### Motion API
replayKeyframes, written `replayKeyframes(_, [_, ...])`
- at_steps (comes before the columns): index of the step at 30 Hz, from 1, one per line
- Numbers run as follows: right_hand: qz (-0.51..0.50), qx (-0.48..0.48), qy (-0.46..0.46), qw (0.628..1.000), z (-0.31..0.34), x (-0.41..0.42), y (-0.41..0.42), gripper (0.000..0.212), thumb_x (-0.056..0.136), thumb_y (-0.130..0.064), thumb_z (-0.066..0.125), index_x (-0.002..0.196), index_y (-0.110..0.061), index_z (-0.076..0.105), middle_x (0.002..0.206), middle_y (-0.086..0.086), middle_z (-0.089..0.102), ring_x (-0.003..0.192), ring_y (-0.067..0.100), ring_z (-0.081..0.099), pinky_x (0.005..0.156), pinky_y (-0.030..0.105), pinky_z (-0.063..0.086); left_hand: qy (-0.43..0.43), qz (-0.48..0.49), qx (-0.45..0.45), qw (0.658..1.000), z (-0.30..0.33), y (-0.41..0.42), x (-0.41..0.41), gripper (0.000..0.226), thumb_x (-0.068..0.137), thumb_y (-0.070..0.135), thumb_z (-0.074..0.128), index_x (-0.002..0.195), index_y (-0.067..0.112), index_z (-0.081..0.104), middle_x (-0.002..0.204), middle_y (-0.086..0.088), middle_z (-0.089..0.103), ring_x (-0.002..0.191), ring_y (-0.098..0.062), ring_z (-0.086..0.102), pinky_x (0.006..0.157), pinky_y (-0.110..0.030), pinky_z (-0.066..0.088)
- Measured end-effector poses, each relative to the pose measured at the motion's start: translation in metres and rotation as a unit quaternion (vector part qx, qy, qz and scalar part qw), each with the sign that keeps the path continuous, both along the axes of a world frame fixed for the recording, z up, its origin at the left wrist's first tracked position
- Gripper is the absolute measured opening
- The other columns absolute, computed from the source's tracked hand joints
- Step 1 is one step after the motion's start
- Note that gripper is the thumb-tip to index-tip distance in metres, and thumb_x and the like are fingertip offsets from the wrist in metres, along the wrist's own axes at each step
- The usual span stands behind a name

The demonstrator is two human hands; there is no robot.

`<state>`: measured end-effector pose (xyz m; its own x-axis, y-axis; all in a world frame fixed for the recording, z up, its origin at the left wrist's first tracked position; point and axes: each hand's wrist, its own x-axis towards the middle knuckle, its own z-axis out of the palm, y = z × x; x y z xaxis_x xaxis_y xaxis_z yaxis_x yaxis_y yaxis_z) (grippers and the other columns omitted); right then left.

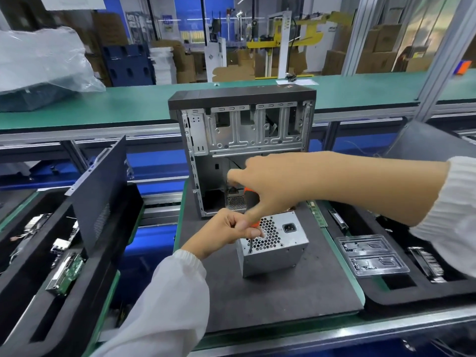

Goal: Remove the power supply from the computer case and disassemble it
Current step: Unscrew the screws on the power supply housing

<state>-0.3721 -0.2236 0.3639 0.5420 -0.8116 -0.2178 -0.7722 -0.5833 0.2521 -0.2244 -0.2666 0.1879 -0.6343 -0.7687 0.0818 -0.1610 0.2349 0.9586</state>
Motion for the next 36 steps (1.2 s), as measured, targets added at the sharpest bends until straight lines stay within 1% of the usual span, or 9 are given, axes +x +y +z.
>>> replayKeyframes(3, [-0.006, -0.068, 0.007, 0.998, -0.008, 0.003, 0.0, 0.042, 0.095, -0.055, 0.041, 0.096, -0.014, 0.048, 0.074, 0.0, 0.037, 0.057, 0.019, 0.044, 0.053, 0.029, 0.036, 0.004, 0.016, 0.016, 1.0, 0.0, 0.002, 0.0, 0.015, 0.083, 0.028, 0.076, 0.095, 0.018, 0.077, 0.076, -0.029, 0.057, 0.053, -0.012, 0.029, 0.051, -0.022, 0.023])
replayKeyframes(7, [0.055, 0.062, 0.001, 0.997, 0.002, -0.002, -0.001, 0.026, 0.092, -0.026, 0.054, 0.116, -0.029, 0.045, 0.104, 0.0, 0.037, 0.067, 0.012, 0.045, 0.051, 0.028, 0.032, 0.019, 0.018, 0.011, 1.0, 0.001, 0.004, -0.001, 0.007, 0.083, 0.024, 0.075, 0.084, 0.018, 0.079, 0.07, -0.019, 0.062, 0.049, -0.001, 0.036, 0.051, -0.009, 0.031])
replayKeyframes(11, [0.038, 0.017, -0.03, 0.999, 0.001, -0.003, 0.001, 0.052, 0.084, -0.057, 0.061, 0.118, -0.022, 0.041, 0.092, -0.001, 0.042, 0.068, 0.016, 0.05, 0.055, 0.03, 0.042, 0.01, 0.047, -0.003, 0.999, 0.0, 0.004, -0.003, 0.029, 0.084, 0.025, 0.077, 0.089, -0.002, 0.068, 0.077, -0.02, 0.066, 0.058, -0.009, 0.049, 0.053, -0.009, 0.032])
replayKeyframes(15, [0.033, -0.059, -0.024, 0.997, -0.013, -0.004, -0.004, 0.029, 0.095, -0.038, 0.052, 0.095, -0.009, 0.051, 0.074, 0.003, 0.04, 0.054, 0.017, 0.039, 0.045, 0.028, 0.029, -0.028, 0.062, 0.011, 0.998, -0.007, 0.004, -0.004, 0.018, 0.077, 0.035, 0.081, 0.093, 0.031, 0.077, 0.057, -0.002, 0.03, 0.056, -0.013, 0.028, 0.054, -0.017, 0.026])
replayKeyframes(19, [0.048, -0.002, -0.034, 0.998, -0.017, -0.011, -0.01, 0.014, 0.096, -0.021, 0.052, 0.105, -0.011, 0.051, 0.098, 0.008, 0.048, 0.065, 0.022, 0.051, 0.052, 0.031, 0.037, -0.096, 0.084, 0.001, 0.992, -0.034, 0.01, 0.001, 0.015, 0.079, 0.018, 0.081, 0.089, 0.026, 0.075, 0.054, 0.007, 0.019, 0.06, -0.014, 0.026, 0.067, -0.027, 0.028])
replayKeyframes(22, [0.072, 0.015, -0.063, 0.995, -0.018, -0.015, -0.012, 0.016, 0.091, -0.009, 0.053, 0.106, -0.015, 0.05, 0.098, 0.005, 0.039, 0.064, 0.018, 0.043, 0.049, 0.029, 0.027, -0.081, 0.135, -0.035, 0.987, -0.046, 0.017, 0.001, 0.013, 0.079, 0.016, 0.081, 0.09, 0.019, 0.075, 0.054, 0.011, 0.018, 0.053, -0.009, 0.017, 0.054, -0.014, 0.026])
replayKeyframes(24, [0.095, 0.02, -0.082, 0.992, -0.017, -0.016, -0.012, 0.021, 0.088, -0.004, 0.053, 0.105, -0.017, 0.052, 0.097, 0.002, 0.037, 0.064, 0.012, 0.038, 0.049, 0.027, 0.021, -0.085, 0.157, -0.055, 0.982, -0.048, 0.018, 0.001, 0.01, 0.078, 0.018, 0.082, 0.084, 0.018, 0.075, 0.053, 0.01, 0.019, 0.053, -0.009, 0.017, 0.052, -0.018, 0.019])
replayKeyframes(31, [0.103, 0.022, -0.135, 0.985, -0.019, -0.018, -0.009, 0.021, 0.089, -0.009, 0.055, 0.107, -0.021, 0.054, 0.092, -0.003, 0.034, 0.065, 0.002, 0.031, 0.05, 0.021, 0.02, -0.083, 0.181, -0.054, 0.978, -0.048, 0.017, 0.0, 0.008, 0.081, 0.021, 0.08, 0.08, 0.016, 0.073, 0.05, 0.01, 0.018, 0.05, -0.009, 0.017, 0.051, -0.017, 0.02])
replayKeyframes(36, [0.071, 0.003, -0.217, 0.974, -0.01, -0.035, -0.006, 0.01, 0.088, -0.024, 0.06, 0.092, -0.022, 0.051, 0.072, -0.013, 0.042, 0.064, 0.003, 0.043, 0.052, 0.015, 0.031, -0.082, 0.184, -0.078, 0.976, -0.044, 0.005, -0.006, 0.014, 0.091, 0.015, 0.068, 0.081, 0.02, 0.059, 0.055, 0.011, 0.027, 0.052, -0.008, 0.025, 0.052, -0.021, 0.024])
